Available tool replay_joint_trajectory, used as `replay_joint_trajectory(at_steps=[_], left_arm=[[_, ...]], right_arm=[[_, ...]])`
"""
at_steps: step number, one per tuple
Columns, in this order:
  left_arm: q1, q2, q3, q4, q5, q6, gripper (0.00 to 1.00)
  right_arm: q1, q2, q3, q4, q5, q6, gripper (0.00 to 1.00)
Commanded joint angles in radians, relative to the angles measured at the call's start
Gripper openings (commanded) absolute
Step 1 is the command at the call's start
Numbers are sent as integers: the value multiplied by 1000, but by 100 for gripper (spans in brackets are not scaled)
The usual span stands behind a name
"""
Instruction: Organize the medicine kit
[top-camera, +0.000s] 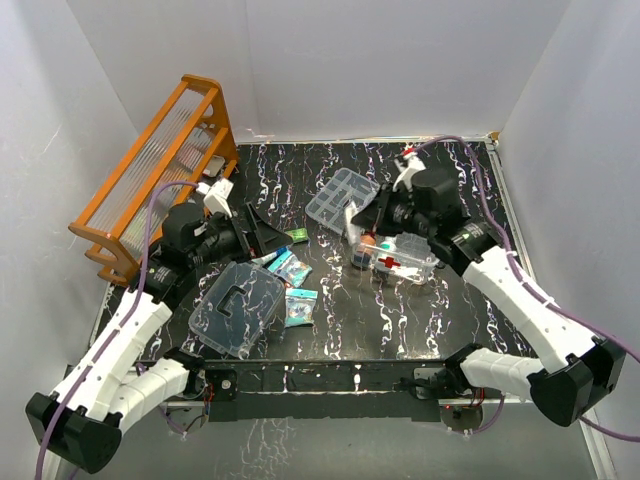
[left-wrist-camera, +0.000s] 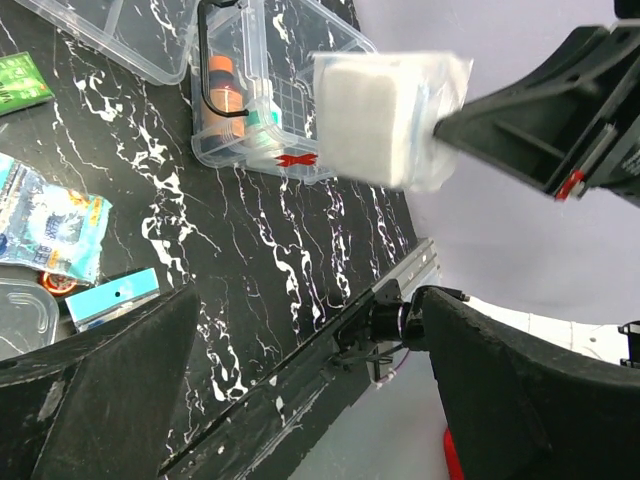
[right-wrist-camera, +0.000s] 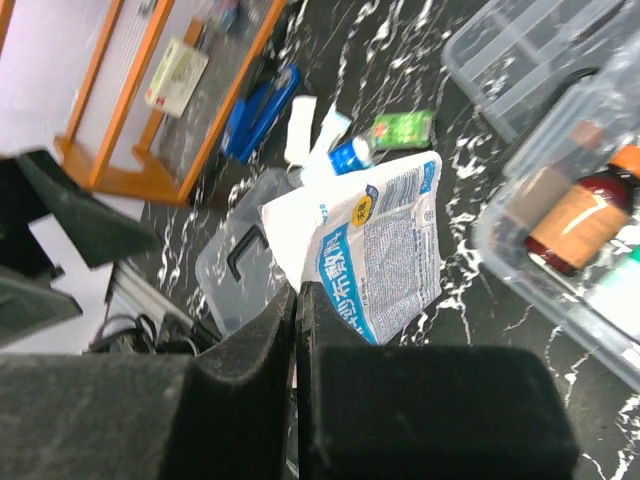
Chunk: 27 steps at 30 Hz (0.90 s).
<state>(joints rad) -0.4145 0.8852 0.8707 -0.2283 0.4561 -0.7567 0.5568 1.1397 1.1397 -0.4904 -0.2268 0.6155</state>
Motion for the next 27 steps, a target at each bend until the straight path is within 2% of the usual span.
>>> replay_joint_trajectory(at_steps=[1,7,12,17,22,24,27], left_arm=[[-1,12,3,27,62,-11,91],[-2,25,-3,31,64,-14,91],[-2,83,10,126,145,-84,91],[-6,140,-38,410,234,-298,92],[-63,147,-132,730,146,-564,93],[-97,170,-131,806,118,-611,93],[-145,226,-98,890,106,-637,93]], right_arm=[[-108,-37,51,34,-21,77,0],[-246,-73,37,-21,72,155,0],[-268,-68,31,46,-170,142,0],[-267,-89,31,165,-462,206,0],[-267,-152,-41,457,-567,454,0],[-267,-167,-81,595,-593,562,0],[-267,-170,-93,669,-608,640,0]])
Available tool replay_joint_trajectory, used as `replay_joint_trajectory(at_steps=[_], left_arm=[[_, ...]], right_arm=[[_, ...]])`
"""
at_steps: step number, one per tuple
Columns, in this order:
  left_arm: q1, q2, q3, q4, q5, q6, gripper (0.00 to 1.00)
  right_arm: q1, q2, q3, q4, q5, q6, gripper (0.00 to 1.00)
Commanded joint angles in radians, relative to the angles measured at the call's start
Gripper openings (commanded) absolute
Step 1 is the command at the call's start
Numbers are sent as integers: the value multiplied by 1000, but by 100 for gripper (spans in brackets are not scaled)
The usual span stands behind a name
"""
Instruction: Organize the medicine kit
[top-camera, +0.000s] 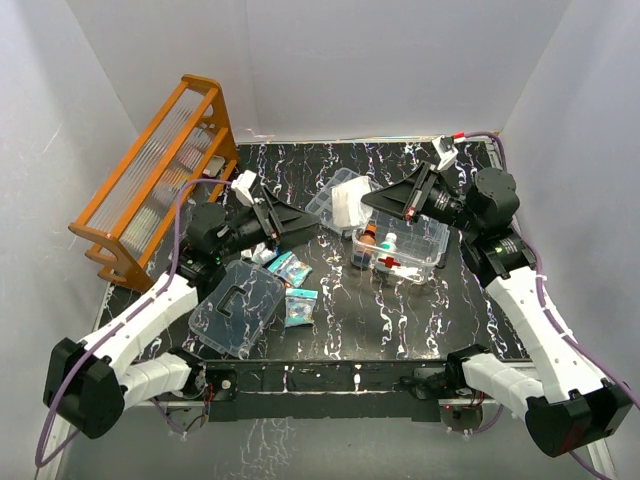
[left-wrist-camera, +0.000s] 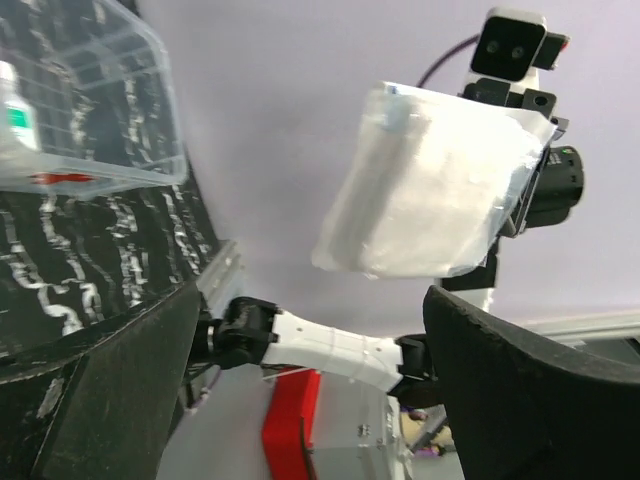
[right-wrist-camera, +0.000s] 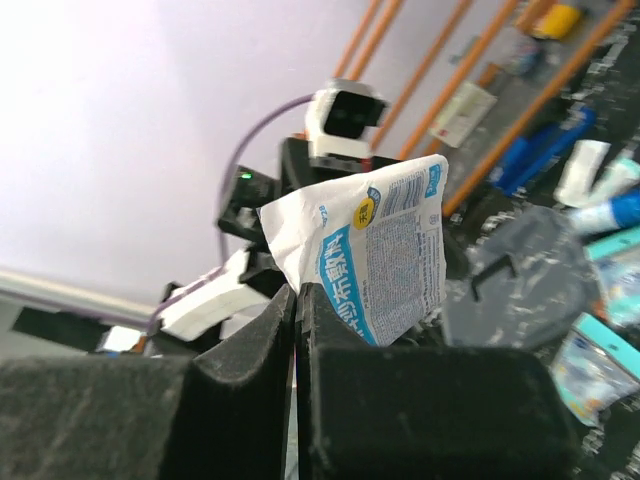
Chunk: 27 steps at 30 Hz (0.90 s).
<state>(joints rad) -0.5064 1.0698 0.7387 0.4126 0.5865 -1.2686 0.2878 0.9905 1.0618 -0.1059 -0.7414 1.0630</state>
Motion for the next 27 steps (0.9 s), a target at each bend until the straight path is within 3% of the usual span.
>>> replay_joint_trajectory(at_steps=[1,9,13,16,23,27], left_arm=[[-65,62,52,279,-20,-130,92],[-107,167,83,687,-23,-322,90],[-131,202,118,786,-12,-363,83],[-132,188,135,758,-7,-339,71],[-132,101,164,516,-12,-155,29],[-131,69,166,395,-31,-71,21]], right_arm=[[2,-24,-16,299,-94,206,0],[1,-40,-20,403,-108,321,0],[2,-44,-27,420,-111,352,0],[1,-50,-36,418,-108,357,0],[1,-80,-48,269,-38,254,0],[1,-92,-27,112,27,156,0]])
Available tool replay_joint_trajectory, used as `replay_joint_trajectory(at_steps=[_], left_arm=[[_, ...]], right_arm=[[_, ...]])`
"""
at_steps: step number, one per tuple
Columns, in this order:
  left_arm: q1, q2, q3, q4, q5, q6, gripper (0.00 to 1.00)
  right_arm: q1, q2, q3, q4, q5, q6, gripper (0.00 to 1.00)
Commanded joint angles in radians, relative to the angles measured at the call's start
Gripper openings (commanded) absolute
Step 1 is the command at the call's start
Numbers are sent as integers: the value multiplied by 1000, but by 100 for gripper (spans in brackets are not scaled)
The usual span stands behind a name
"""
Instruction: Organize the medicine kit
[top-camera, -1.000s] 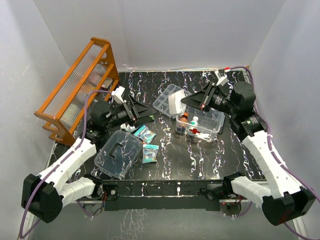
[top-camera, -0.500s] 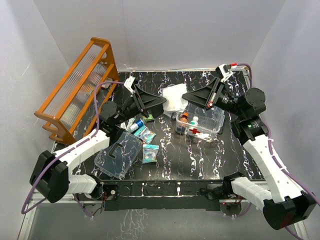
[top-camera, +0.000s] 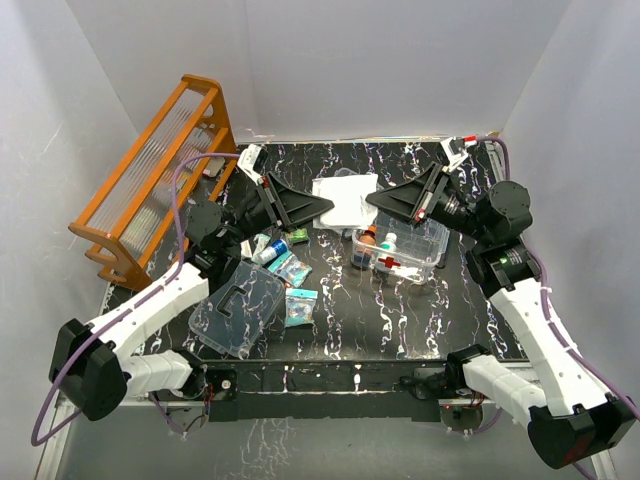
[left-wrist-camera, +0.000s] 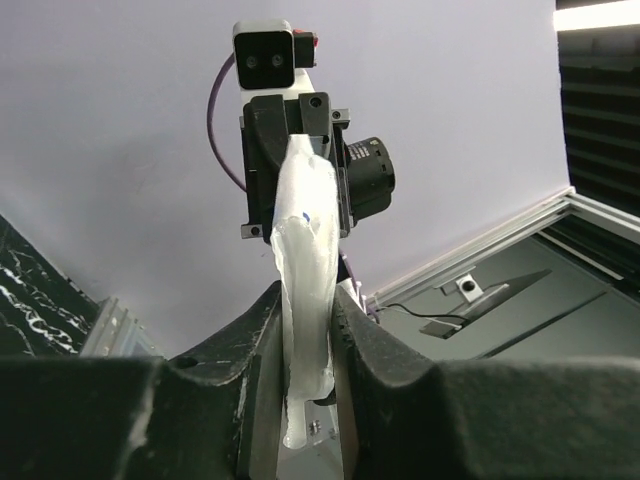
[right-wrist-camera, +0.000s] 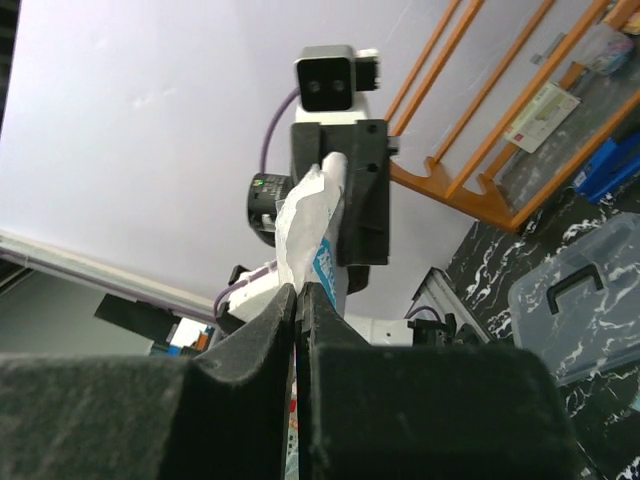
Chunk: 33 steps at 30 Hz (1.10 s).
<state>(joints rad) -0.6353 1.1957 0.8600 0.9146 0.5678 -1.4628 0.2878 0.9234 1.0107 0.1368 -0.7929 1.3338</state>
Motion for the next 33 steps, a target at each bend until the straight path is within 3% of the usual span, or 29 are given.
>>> replay_joint_trajectory(at_steps=[1,7,11,14,17,23,27,33], left_arm=[[-3,-62,46,-133,-17,141,20],[-3,-84,103,-373,-52,294,13],[-3,-49,210,-648,-90,438,11],[-3,16,290,-812,-107,514,11],[-3,129,372,-871,-84,545,12],[-47,382,589,-972,-89,591,13],[-114,540,715,-1027,-132,630,13],[-187,784,944,-1137,-200,681,13]], right_arm=[[2,-26,31,-167,95,-152,7],[2,-35,90,-480,307,-376,46],[2,-24,155,-720,540,-535,56],[2,-9,181,-848,756,-621,59],[2,14,187,-934,957,-656,60],[0,33,181,-1046,1187,-624,61],[1,-23,172,-1068,1264,-594,61],[0,-76,162,-1078,1245,-583,61]])
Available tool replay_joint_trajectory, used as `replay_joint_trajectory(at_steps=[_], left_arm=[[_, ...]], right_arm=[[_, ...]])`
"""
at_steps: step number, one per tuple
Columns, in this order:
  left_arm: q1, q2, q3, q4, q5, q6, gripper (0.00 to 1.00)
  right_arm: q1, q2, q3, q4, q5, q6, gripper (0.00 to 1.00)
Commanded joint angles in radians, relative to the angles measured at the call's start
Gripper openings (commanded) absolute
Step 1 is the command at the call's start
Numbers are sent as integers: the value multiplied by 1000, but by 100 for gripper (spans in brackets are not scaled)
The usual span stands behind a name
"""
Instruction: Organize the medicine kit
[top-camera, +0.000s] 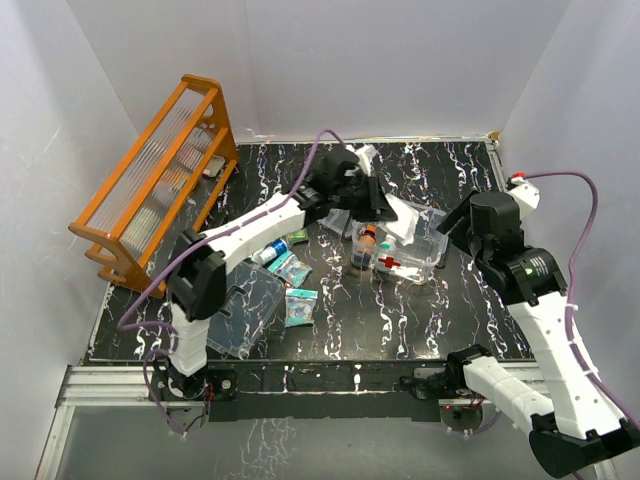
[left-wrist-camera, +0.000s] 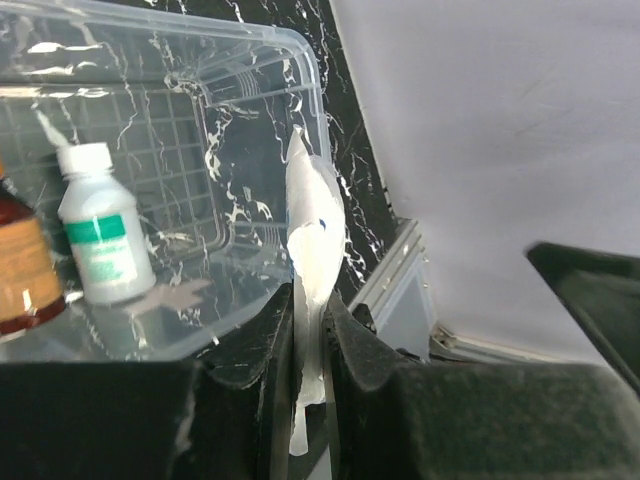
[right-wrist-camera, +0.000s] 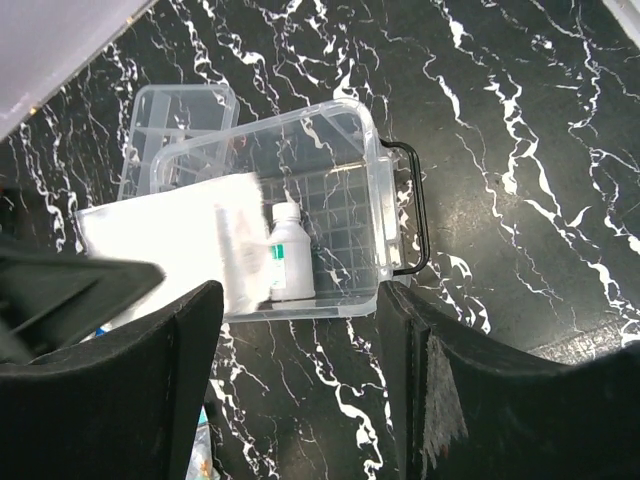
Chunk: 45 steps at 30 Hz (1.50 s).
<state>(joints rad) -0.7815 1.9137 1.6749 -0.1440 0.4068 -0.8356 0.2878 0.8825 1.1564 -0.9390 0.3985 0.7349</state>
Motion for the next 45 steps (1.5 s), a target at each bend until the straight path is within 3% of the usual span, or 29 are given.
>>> replay_joint_trajectory(at_steps=[1,6,12,21,30,35,41,45], left_arm=[[-52,101,168,-109,-57,61,13],[-91,298,384,-226,-138,88,13],[-115,435,535,-292,-193,93,14],[-132,480,516,-282,-123,28,19],[-135,526,514,-334,-57,-7,33],[-134,530,535,-396,-97,31,37],[-135,521,579,-512,-223,99,52],[-134,519,626,-568,-267,128,55]], right_arm=[[-1,-42,14,-3,47,20,61],[1,-60,-4,4,29,39,61],[1,-64,-14,5,10,35,61],[1,-70,-18,5,-2,33,61],[1,-84,-40,15,-7,43,61],[0,-82,-43,18,-6,42,61],[1,-76,-46,26,-9,43,61],[1,-73,-44,28,-10,40,61]])
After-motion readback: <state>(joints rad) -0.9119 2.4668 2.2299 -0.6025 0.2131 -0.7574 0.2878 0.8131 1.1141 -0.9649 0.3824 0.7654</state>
